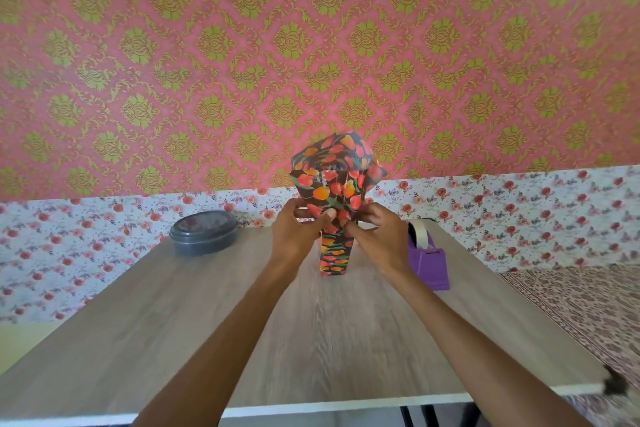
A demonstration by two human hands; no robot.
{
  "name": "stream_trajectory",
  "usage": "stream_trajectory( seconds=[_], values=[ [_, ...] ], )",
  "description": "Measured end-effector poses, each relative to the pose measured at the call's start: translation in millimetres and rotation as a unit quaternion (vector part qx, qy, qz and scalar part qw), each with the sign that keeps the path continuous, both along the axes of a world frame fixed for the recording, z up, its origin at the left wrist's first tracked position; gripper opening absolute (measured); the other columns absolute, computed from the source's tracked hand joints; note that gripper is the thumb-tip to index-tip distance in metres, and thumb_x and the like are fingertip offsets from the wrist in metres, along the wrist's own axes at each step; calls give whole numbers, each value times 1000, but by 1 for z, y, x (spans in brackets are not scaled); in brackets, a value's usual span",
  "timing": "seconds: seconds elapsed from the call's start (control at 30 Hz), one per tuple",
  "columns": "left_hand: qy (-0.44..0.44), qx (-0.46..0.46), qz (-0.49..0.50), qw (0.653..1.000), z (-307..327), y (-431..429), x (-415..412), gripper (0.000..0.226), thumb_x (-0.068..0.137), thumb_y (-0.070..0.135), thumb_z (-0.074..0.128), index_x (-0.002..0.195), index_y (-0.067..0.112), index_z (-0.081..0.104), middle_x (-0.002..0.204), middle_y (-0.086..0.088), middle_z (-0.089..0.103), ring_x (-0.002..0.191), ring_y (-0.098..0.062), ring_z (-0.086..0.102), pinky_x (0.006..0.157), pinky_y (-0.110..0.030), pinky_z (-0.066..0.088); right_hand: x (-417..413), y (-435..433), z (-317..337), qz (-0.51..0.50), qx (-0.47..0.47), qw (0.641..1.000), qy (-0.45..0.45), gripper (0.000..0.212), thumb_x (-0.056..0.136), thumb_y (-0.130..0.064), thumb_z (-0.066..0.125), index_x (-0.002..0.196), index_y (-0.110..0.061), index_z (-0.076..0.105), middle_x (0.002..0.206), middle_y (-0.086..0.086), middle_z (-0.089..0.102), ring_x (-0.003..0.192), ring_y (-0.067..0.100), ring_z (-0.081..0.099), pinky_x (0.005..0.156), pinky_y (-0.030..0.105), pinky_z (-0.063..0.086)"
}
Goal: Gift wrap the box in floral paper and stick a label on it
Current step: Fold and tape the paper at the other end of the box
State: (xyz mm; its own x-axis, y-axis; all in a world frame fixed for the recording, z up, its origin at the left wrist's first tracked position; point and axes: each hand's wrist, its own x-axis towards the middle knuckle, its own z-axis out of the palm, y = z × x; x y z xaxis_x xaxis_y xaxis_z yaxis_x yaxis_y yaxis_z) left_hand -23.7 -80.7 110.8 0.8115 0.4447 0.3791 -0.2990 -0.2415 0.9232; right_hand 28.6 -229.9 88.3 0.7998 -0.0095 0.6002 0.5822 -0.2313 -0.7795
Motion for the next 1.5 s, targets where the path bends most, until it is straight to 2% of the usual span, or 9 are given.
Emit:
stream_trajectory(
  seconds=[0.2,0.43,0.6,0.83,0.93,1.03,1.2,1.33,1.5],
  values=[
    [-5,-53,30,998,1,1,3,24,84,21,76,95,3,65,91,-15,71,73,-20,73,66,-33,62,2,-2,-2,-14,10,1000,-12,47,70,-70,70,79,-24,72,73,-14,73,73,0,70,67,42,59],
    [1,-77,43,996,-1,-11,7,32,84,32,76,92,4,63,86,-14,73,71,-18,73,60,-27,60,-6,2,4,-101,7,994,-36,47,79,-41,77,52,-15,49,45,-8,49,44,5,43,48,26,31],
    [19,-66,39,997,-3,-17,13,40,79,45,78,91,11,61,87,-6,73,80,-21,73,76,-46,60,-9,7,6,-132,20,991,-17,53,76,-52,77,53,-13,49,46,-4,52,43,11,45,47,28,32],
    [16,-84,64,994,1,-17,11,42,83,37,76,103,15,47,108,-7,64,93,-20,65,86,-43,57,-8,6,0,-78,2,997,-9,40,74,-54,77,63,-21,59,61,-11,65,63,1,63,55,27,45],
    [-119,57,203,970,12,-18,2,49,85,32,74,118,17,41,120,-4,46,106,-20,52,89,-40,52,-9,7,0,-79,0,997,-10,40,73,-54,79,67,-17,64,65,-12,67,68,-2,64,58,24,46],
    [-266,274,287,878,31,-15,-6,31,92,32,65,117,16,56,118,-4,50,108,-23,48,89,-37,44,-14,7,2,-86,-4,996,-1,34,73,-53,79,70,-22,65,68,-17,66,70,-7,62,57,13,39],
    [-196,542,232,784,60,-21,-5,31,90,43,59,113,23,69,121,-2,58,118,-28,42,97,-39,29,-17,10,1,-83,0,997,0,33,73,-51,78,62,-25,62,62,-15,65,69,-3,64,62,23,43],
    [-82,591,176,783,86,-24,-5,27,83,44,69,91,18,72,107,-2,60,115,-29,41,95,-40,28,-17,10,-2,-77,13,997,17,35,68,-45,85,58,-20,62,56,-16,62,65,-3,63,62,26,44],
    [-95,588,50,802,103,-30,-2,30,79,40,74,69,13,65,75,-3,65,86,-24,56,86,-42,45,-17,9,-3,-78,4,997,25,35,65,-39,89,55,-23,60,53,-15,61,60,1,64,59,25,45]
  ],
)
